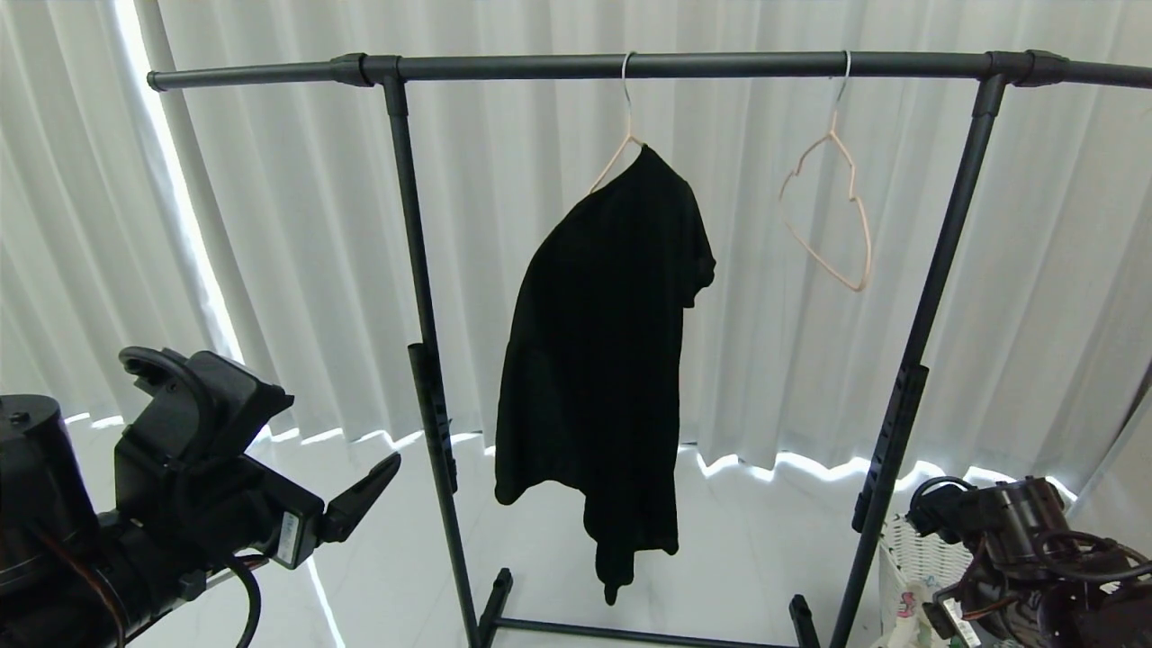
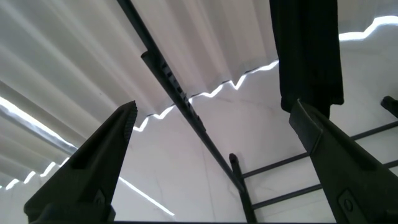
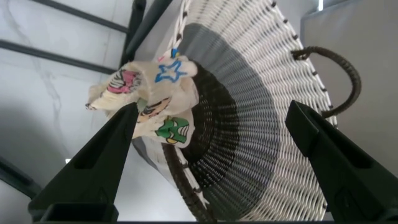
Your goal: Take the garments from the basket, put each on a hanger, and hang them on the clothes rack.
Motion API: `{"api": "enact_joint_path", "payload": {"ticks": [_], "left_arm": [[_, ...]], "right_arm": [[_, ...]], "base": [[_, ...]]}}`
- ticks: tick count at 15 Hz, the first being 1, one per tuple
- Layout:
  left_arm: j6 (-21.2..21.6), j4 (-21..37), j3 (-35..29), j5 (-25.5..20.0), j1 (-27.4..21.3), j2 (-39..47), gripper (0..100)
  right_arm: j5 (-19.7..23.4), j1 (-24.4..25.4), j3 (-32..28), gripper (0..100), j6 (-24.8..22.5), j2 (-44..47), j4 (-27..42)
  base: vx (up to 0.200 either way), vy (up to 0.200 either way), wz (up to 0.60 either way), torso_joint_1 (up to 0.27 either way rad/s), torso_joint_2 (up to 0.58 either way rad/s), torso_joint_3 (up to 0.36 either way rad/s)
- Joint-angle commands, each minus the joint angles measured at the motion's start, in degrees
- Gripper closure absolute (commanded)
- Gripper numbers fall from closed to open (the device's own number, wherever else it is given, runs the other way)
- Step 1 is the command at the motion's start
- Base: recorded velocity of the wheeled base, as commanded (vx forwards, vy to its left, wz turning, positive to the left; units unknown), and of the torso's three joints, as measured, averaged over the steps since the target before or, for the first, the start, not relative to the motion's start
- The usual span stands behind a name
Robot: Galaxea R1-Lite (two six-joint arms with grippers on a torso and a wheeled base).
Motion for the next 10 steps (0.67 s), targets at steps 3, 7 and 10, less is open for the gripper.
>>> {"api": "enact_joint_path", "payload": {"ticks": [3, 7, 10], "left_arm": [[0.0, 0.0, 0.0, 0.0, 0.0, 0.1, 0], [0.1, 0.0, 0.0, 0.0, 0.0, 0.1, 0], [0.1, 0.0, 0.0, 0.0, 0.0, 0.3, 0]], "right_arm": [[0.0, -0.1, -1.2, 0, 0.0, 3.8, -0.8], [-2.7, -1.3, -1.8, 0, 0.0, 8.7, -4.6], [-3.1, -2.5, -2.1, 0, 0.0, 9.5, -4.7]], "base": [[0.000, 0.000, 0.00, 0.000, 0.00, 0.000], [0.000, 0.000, 0.00, 0.000, 0.00, 0.000], [0.000, 0.000, 0.00, 0.000, 0.00, 0.000]]}}
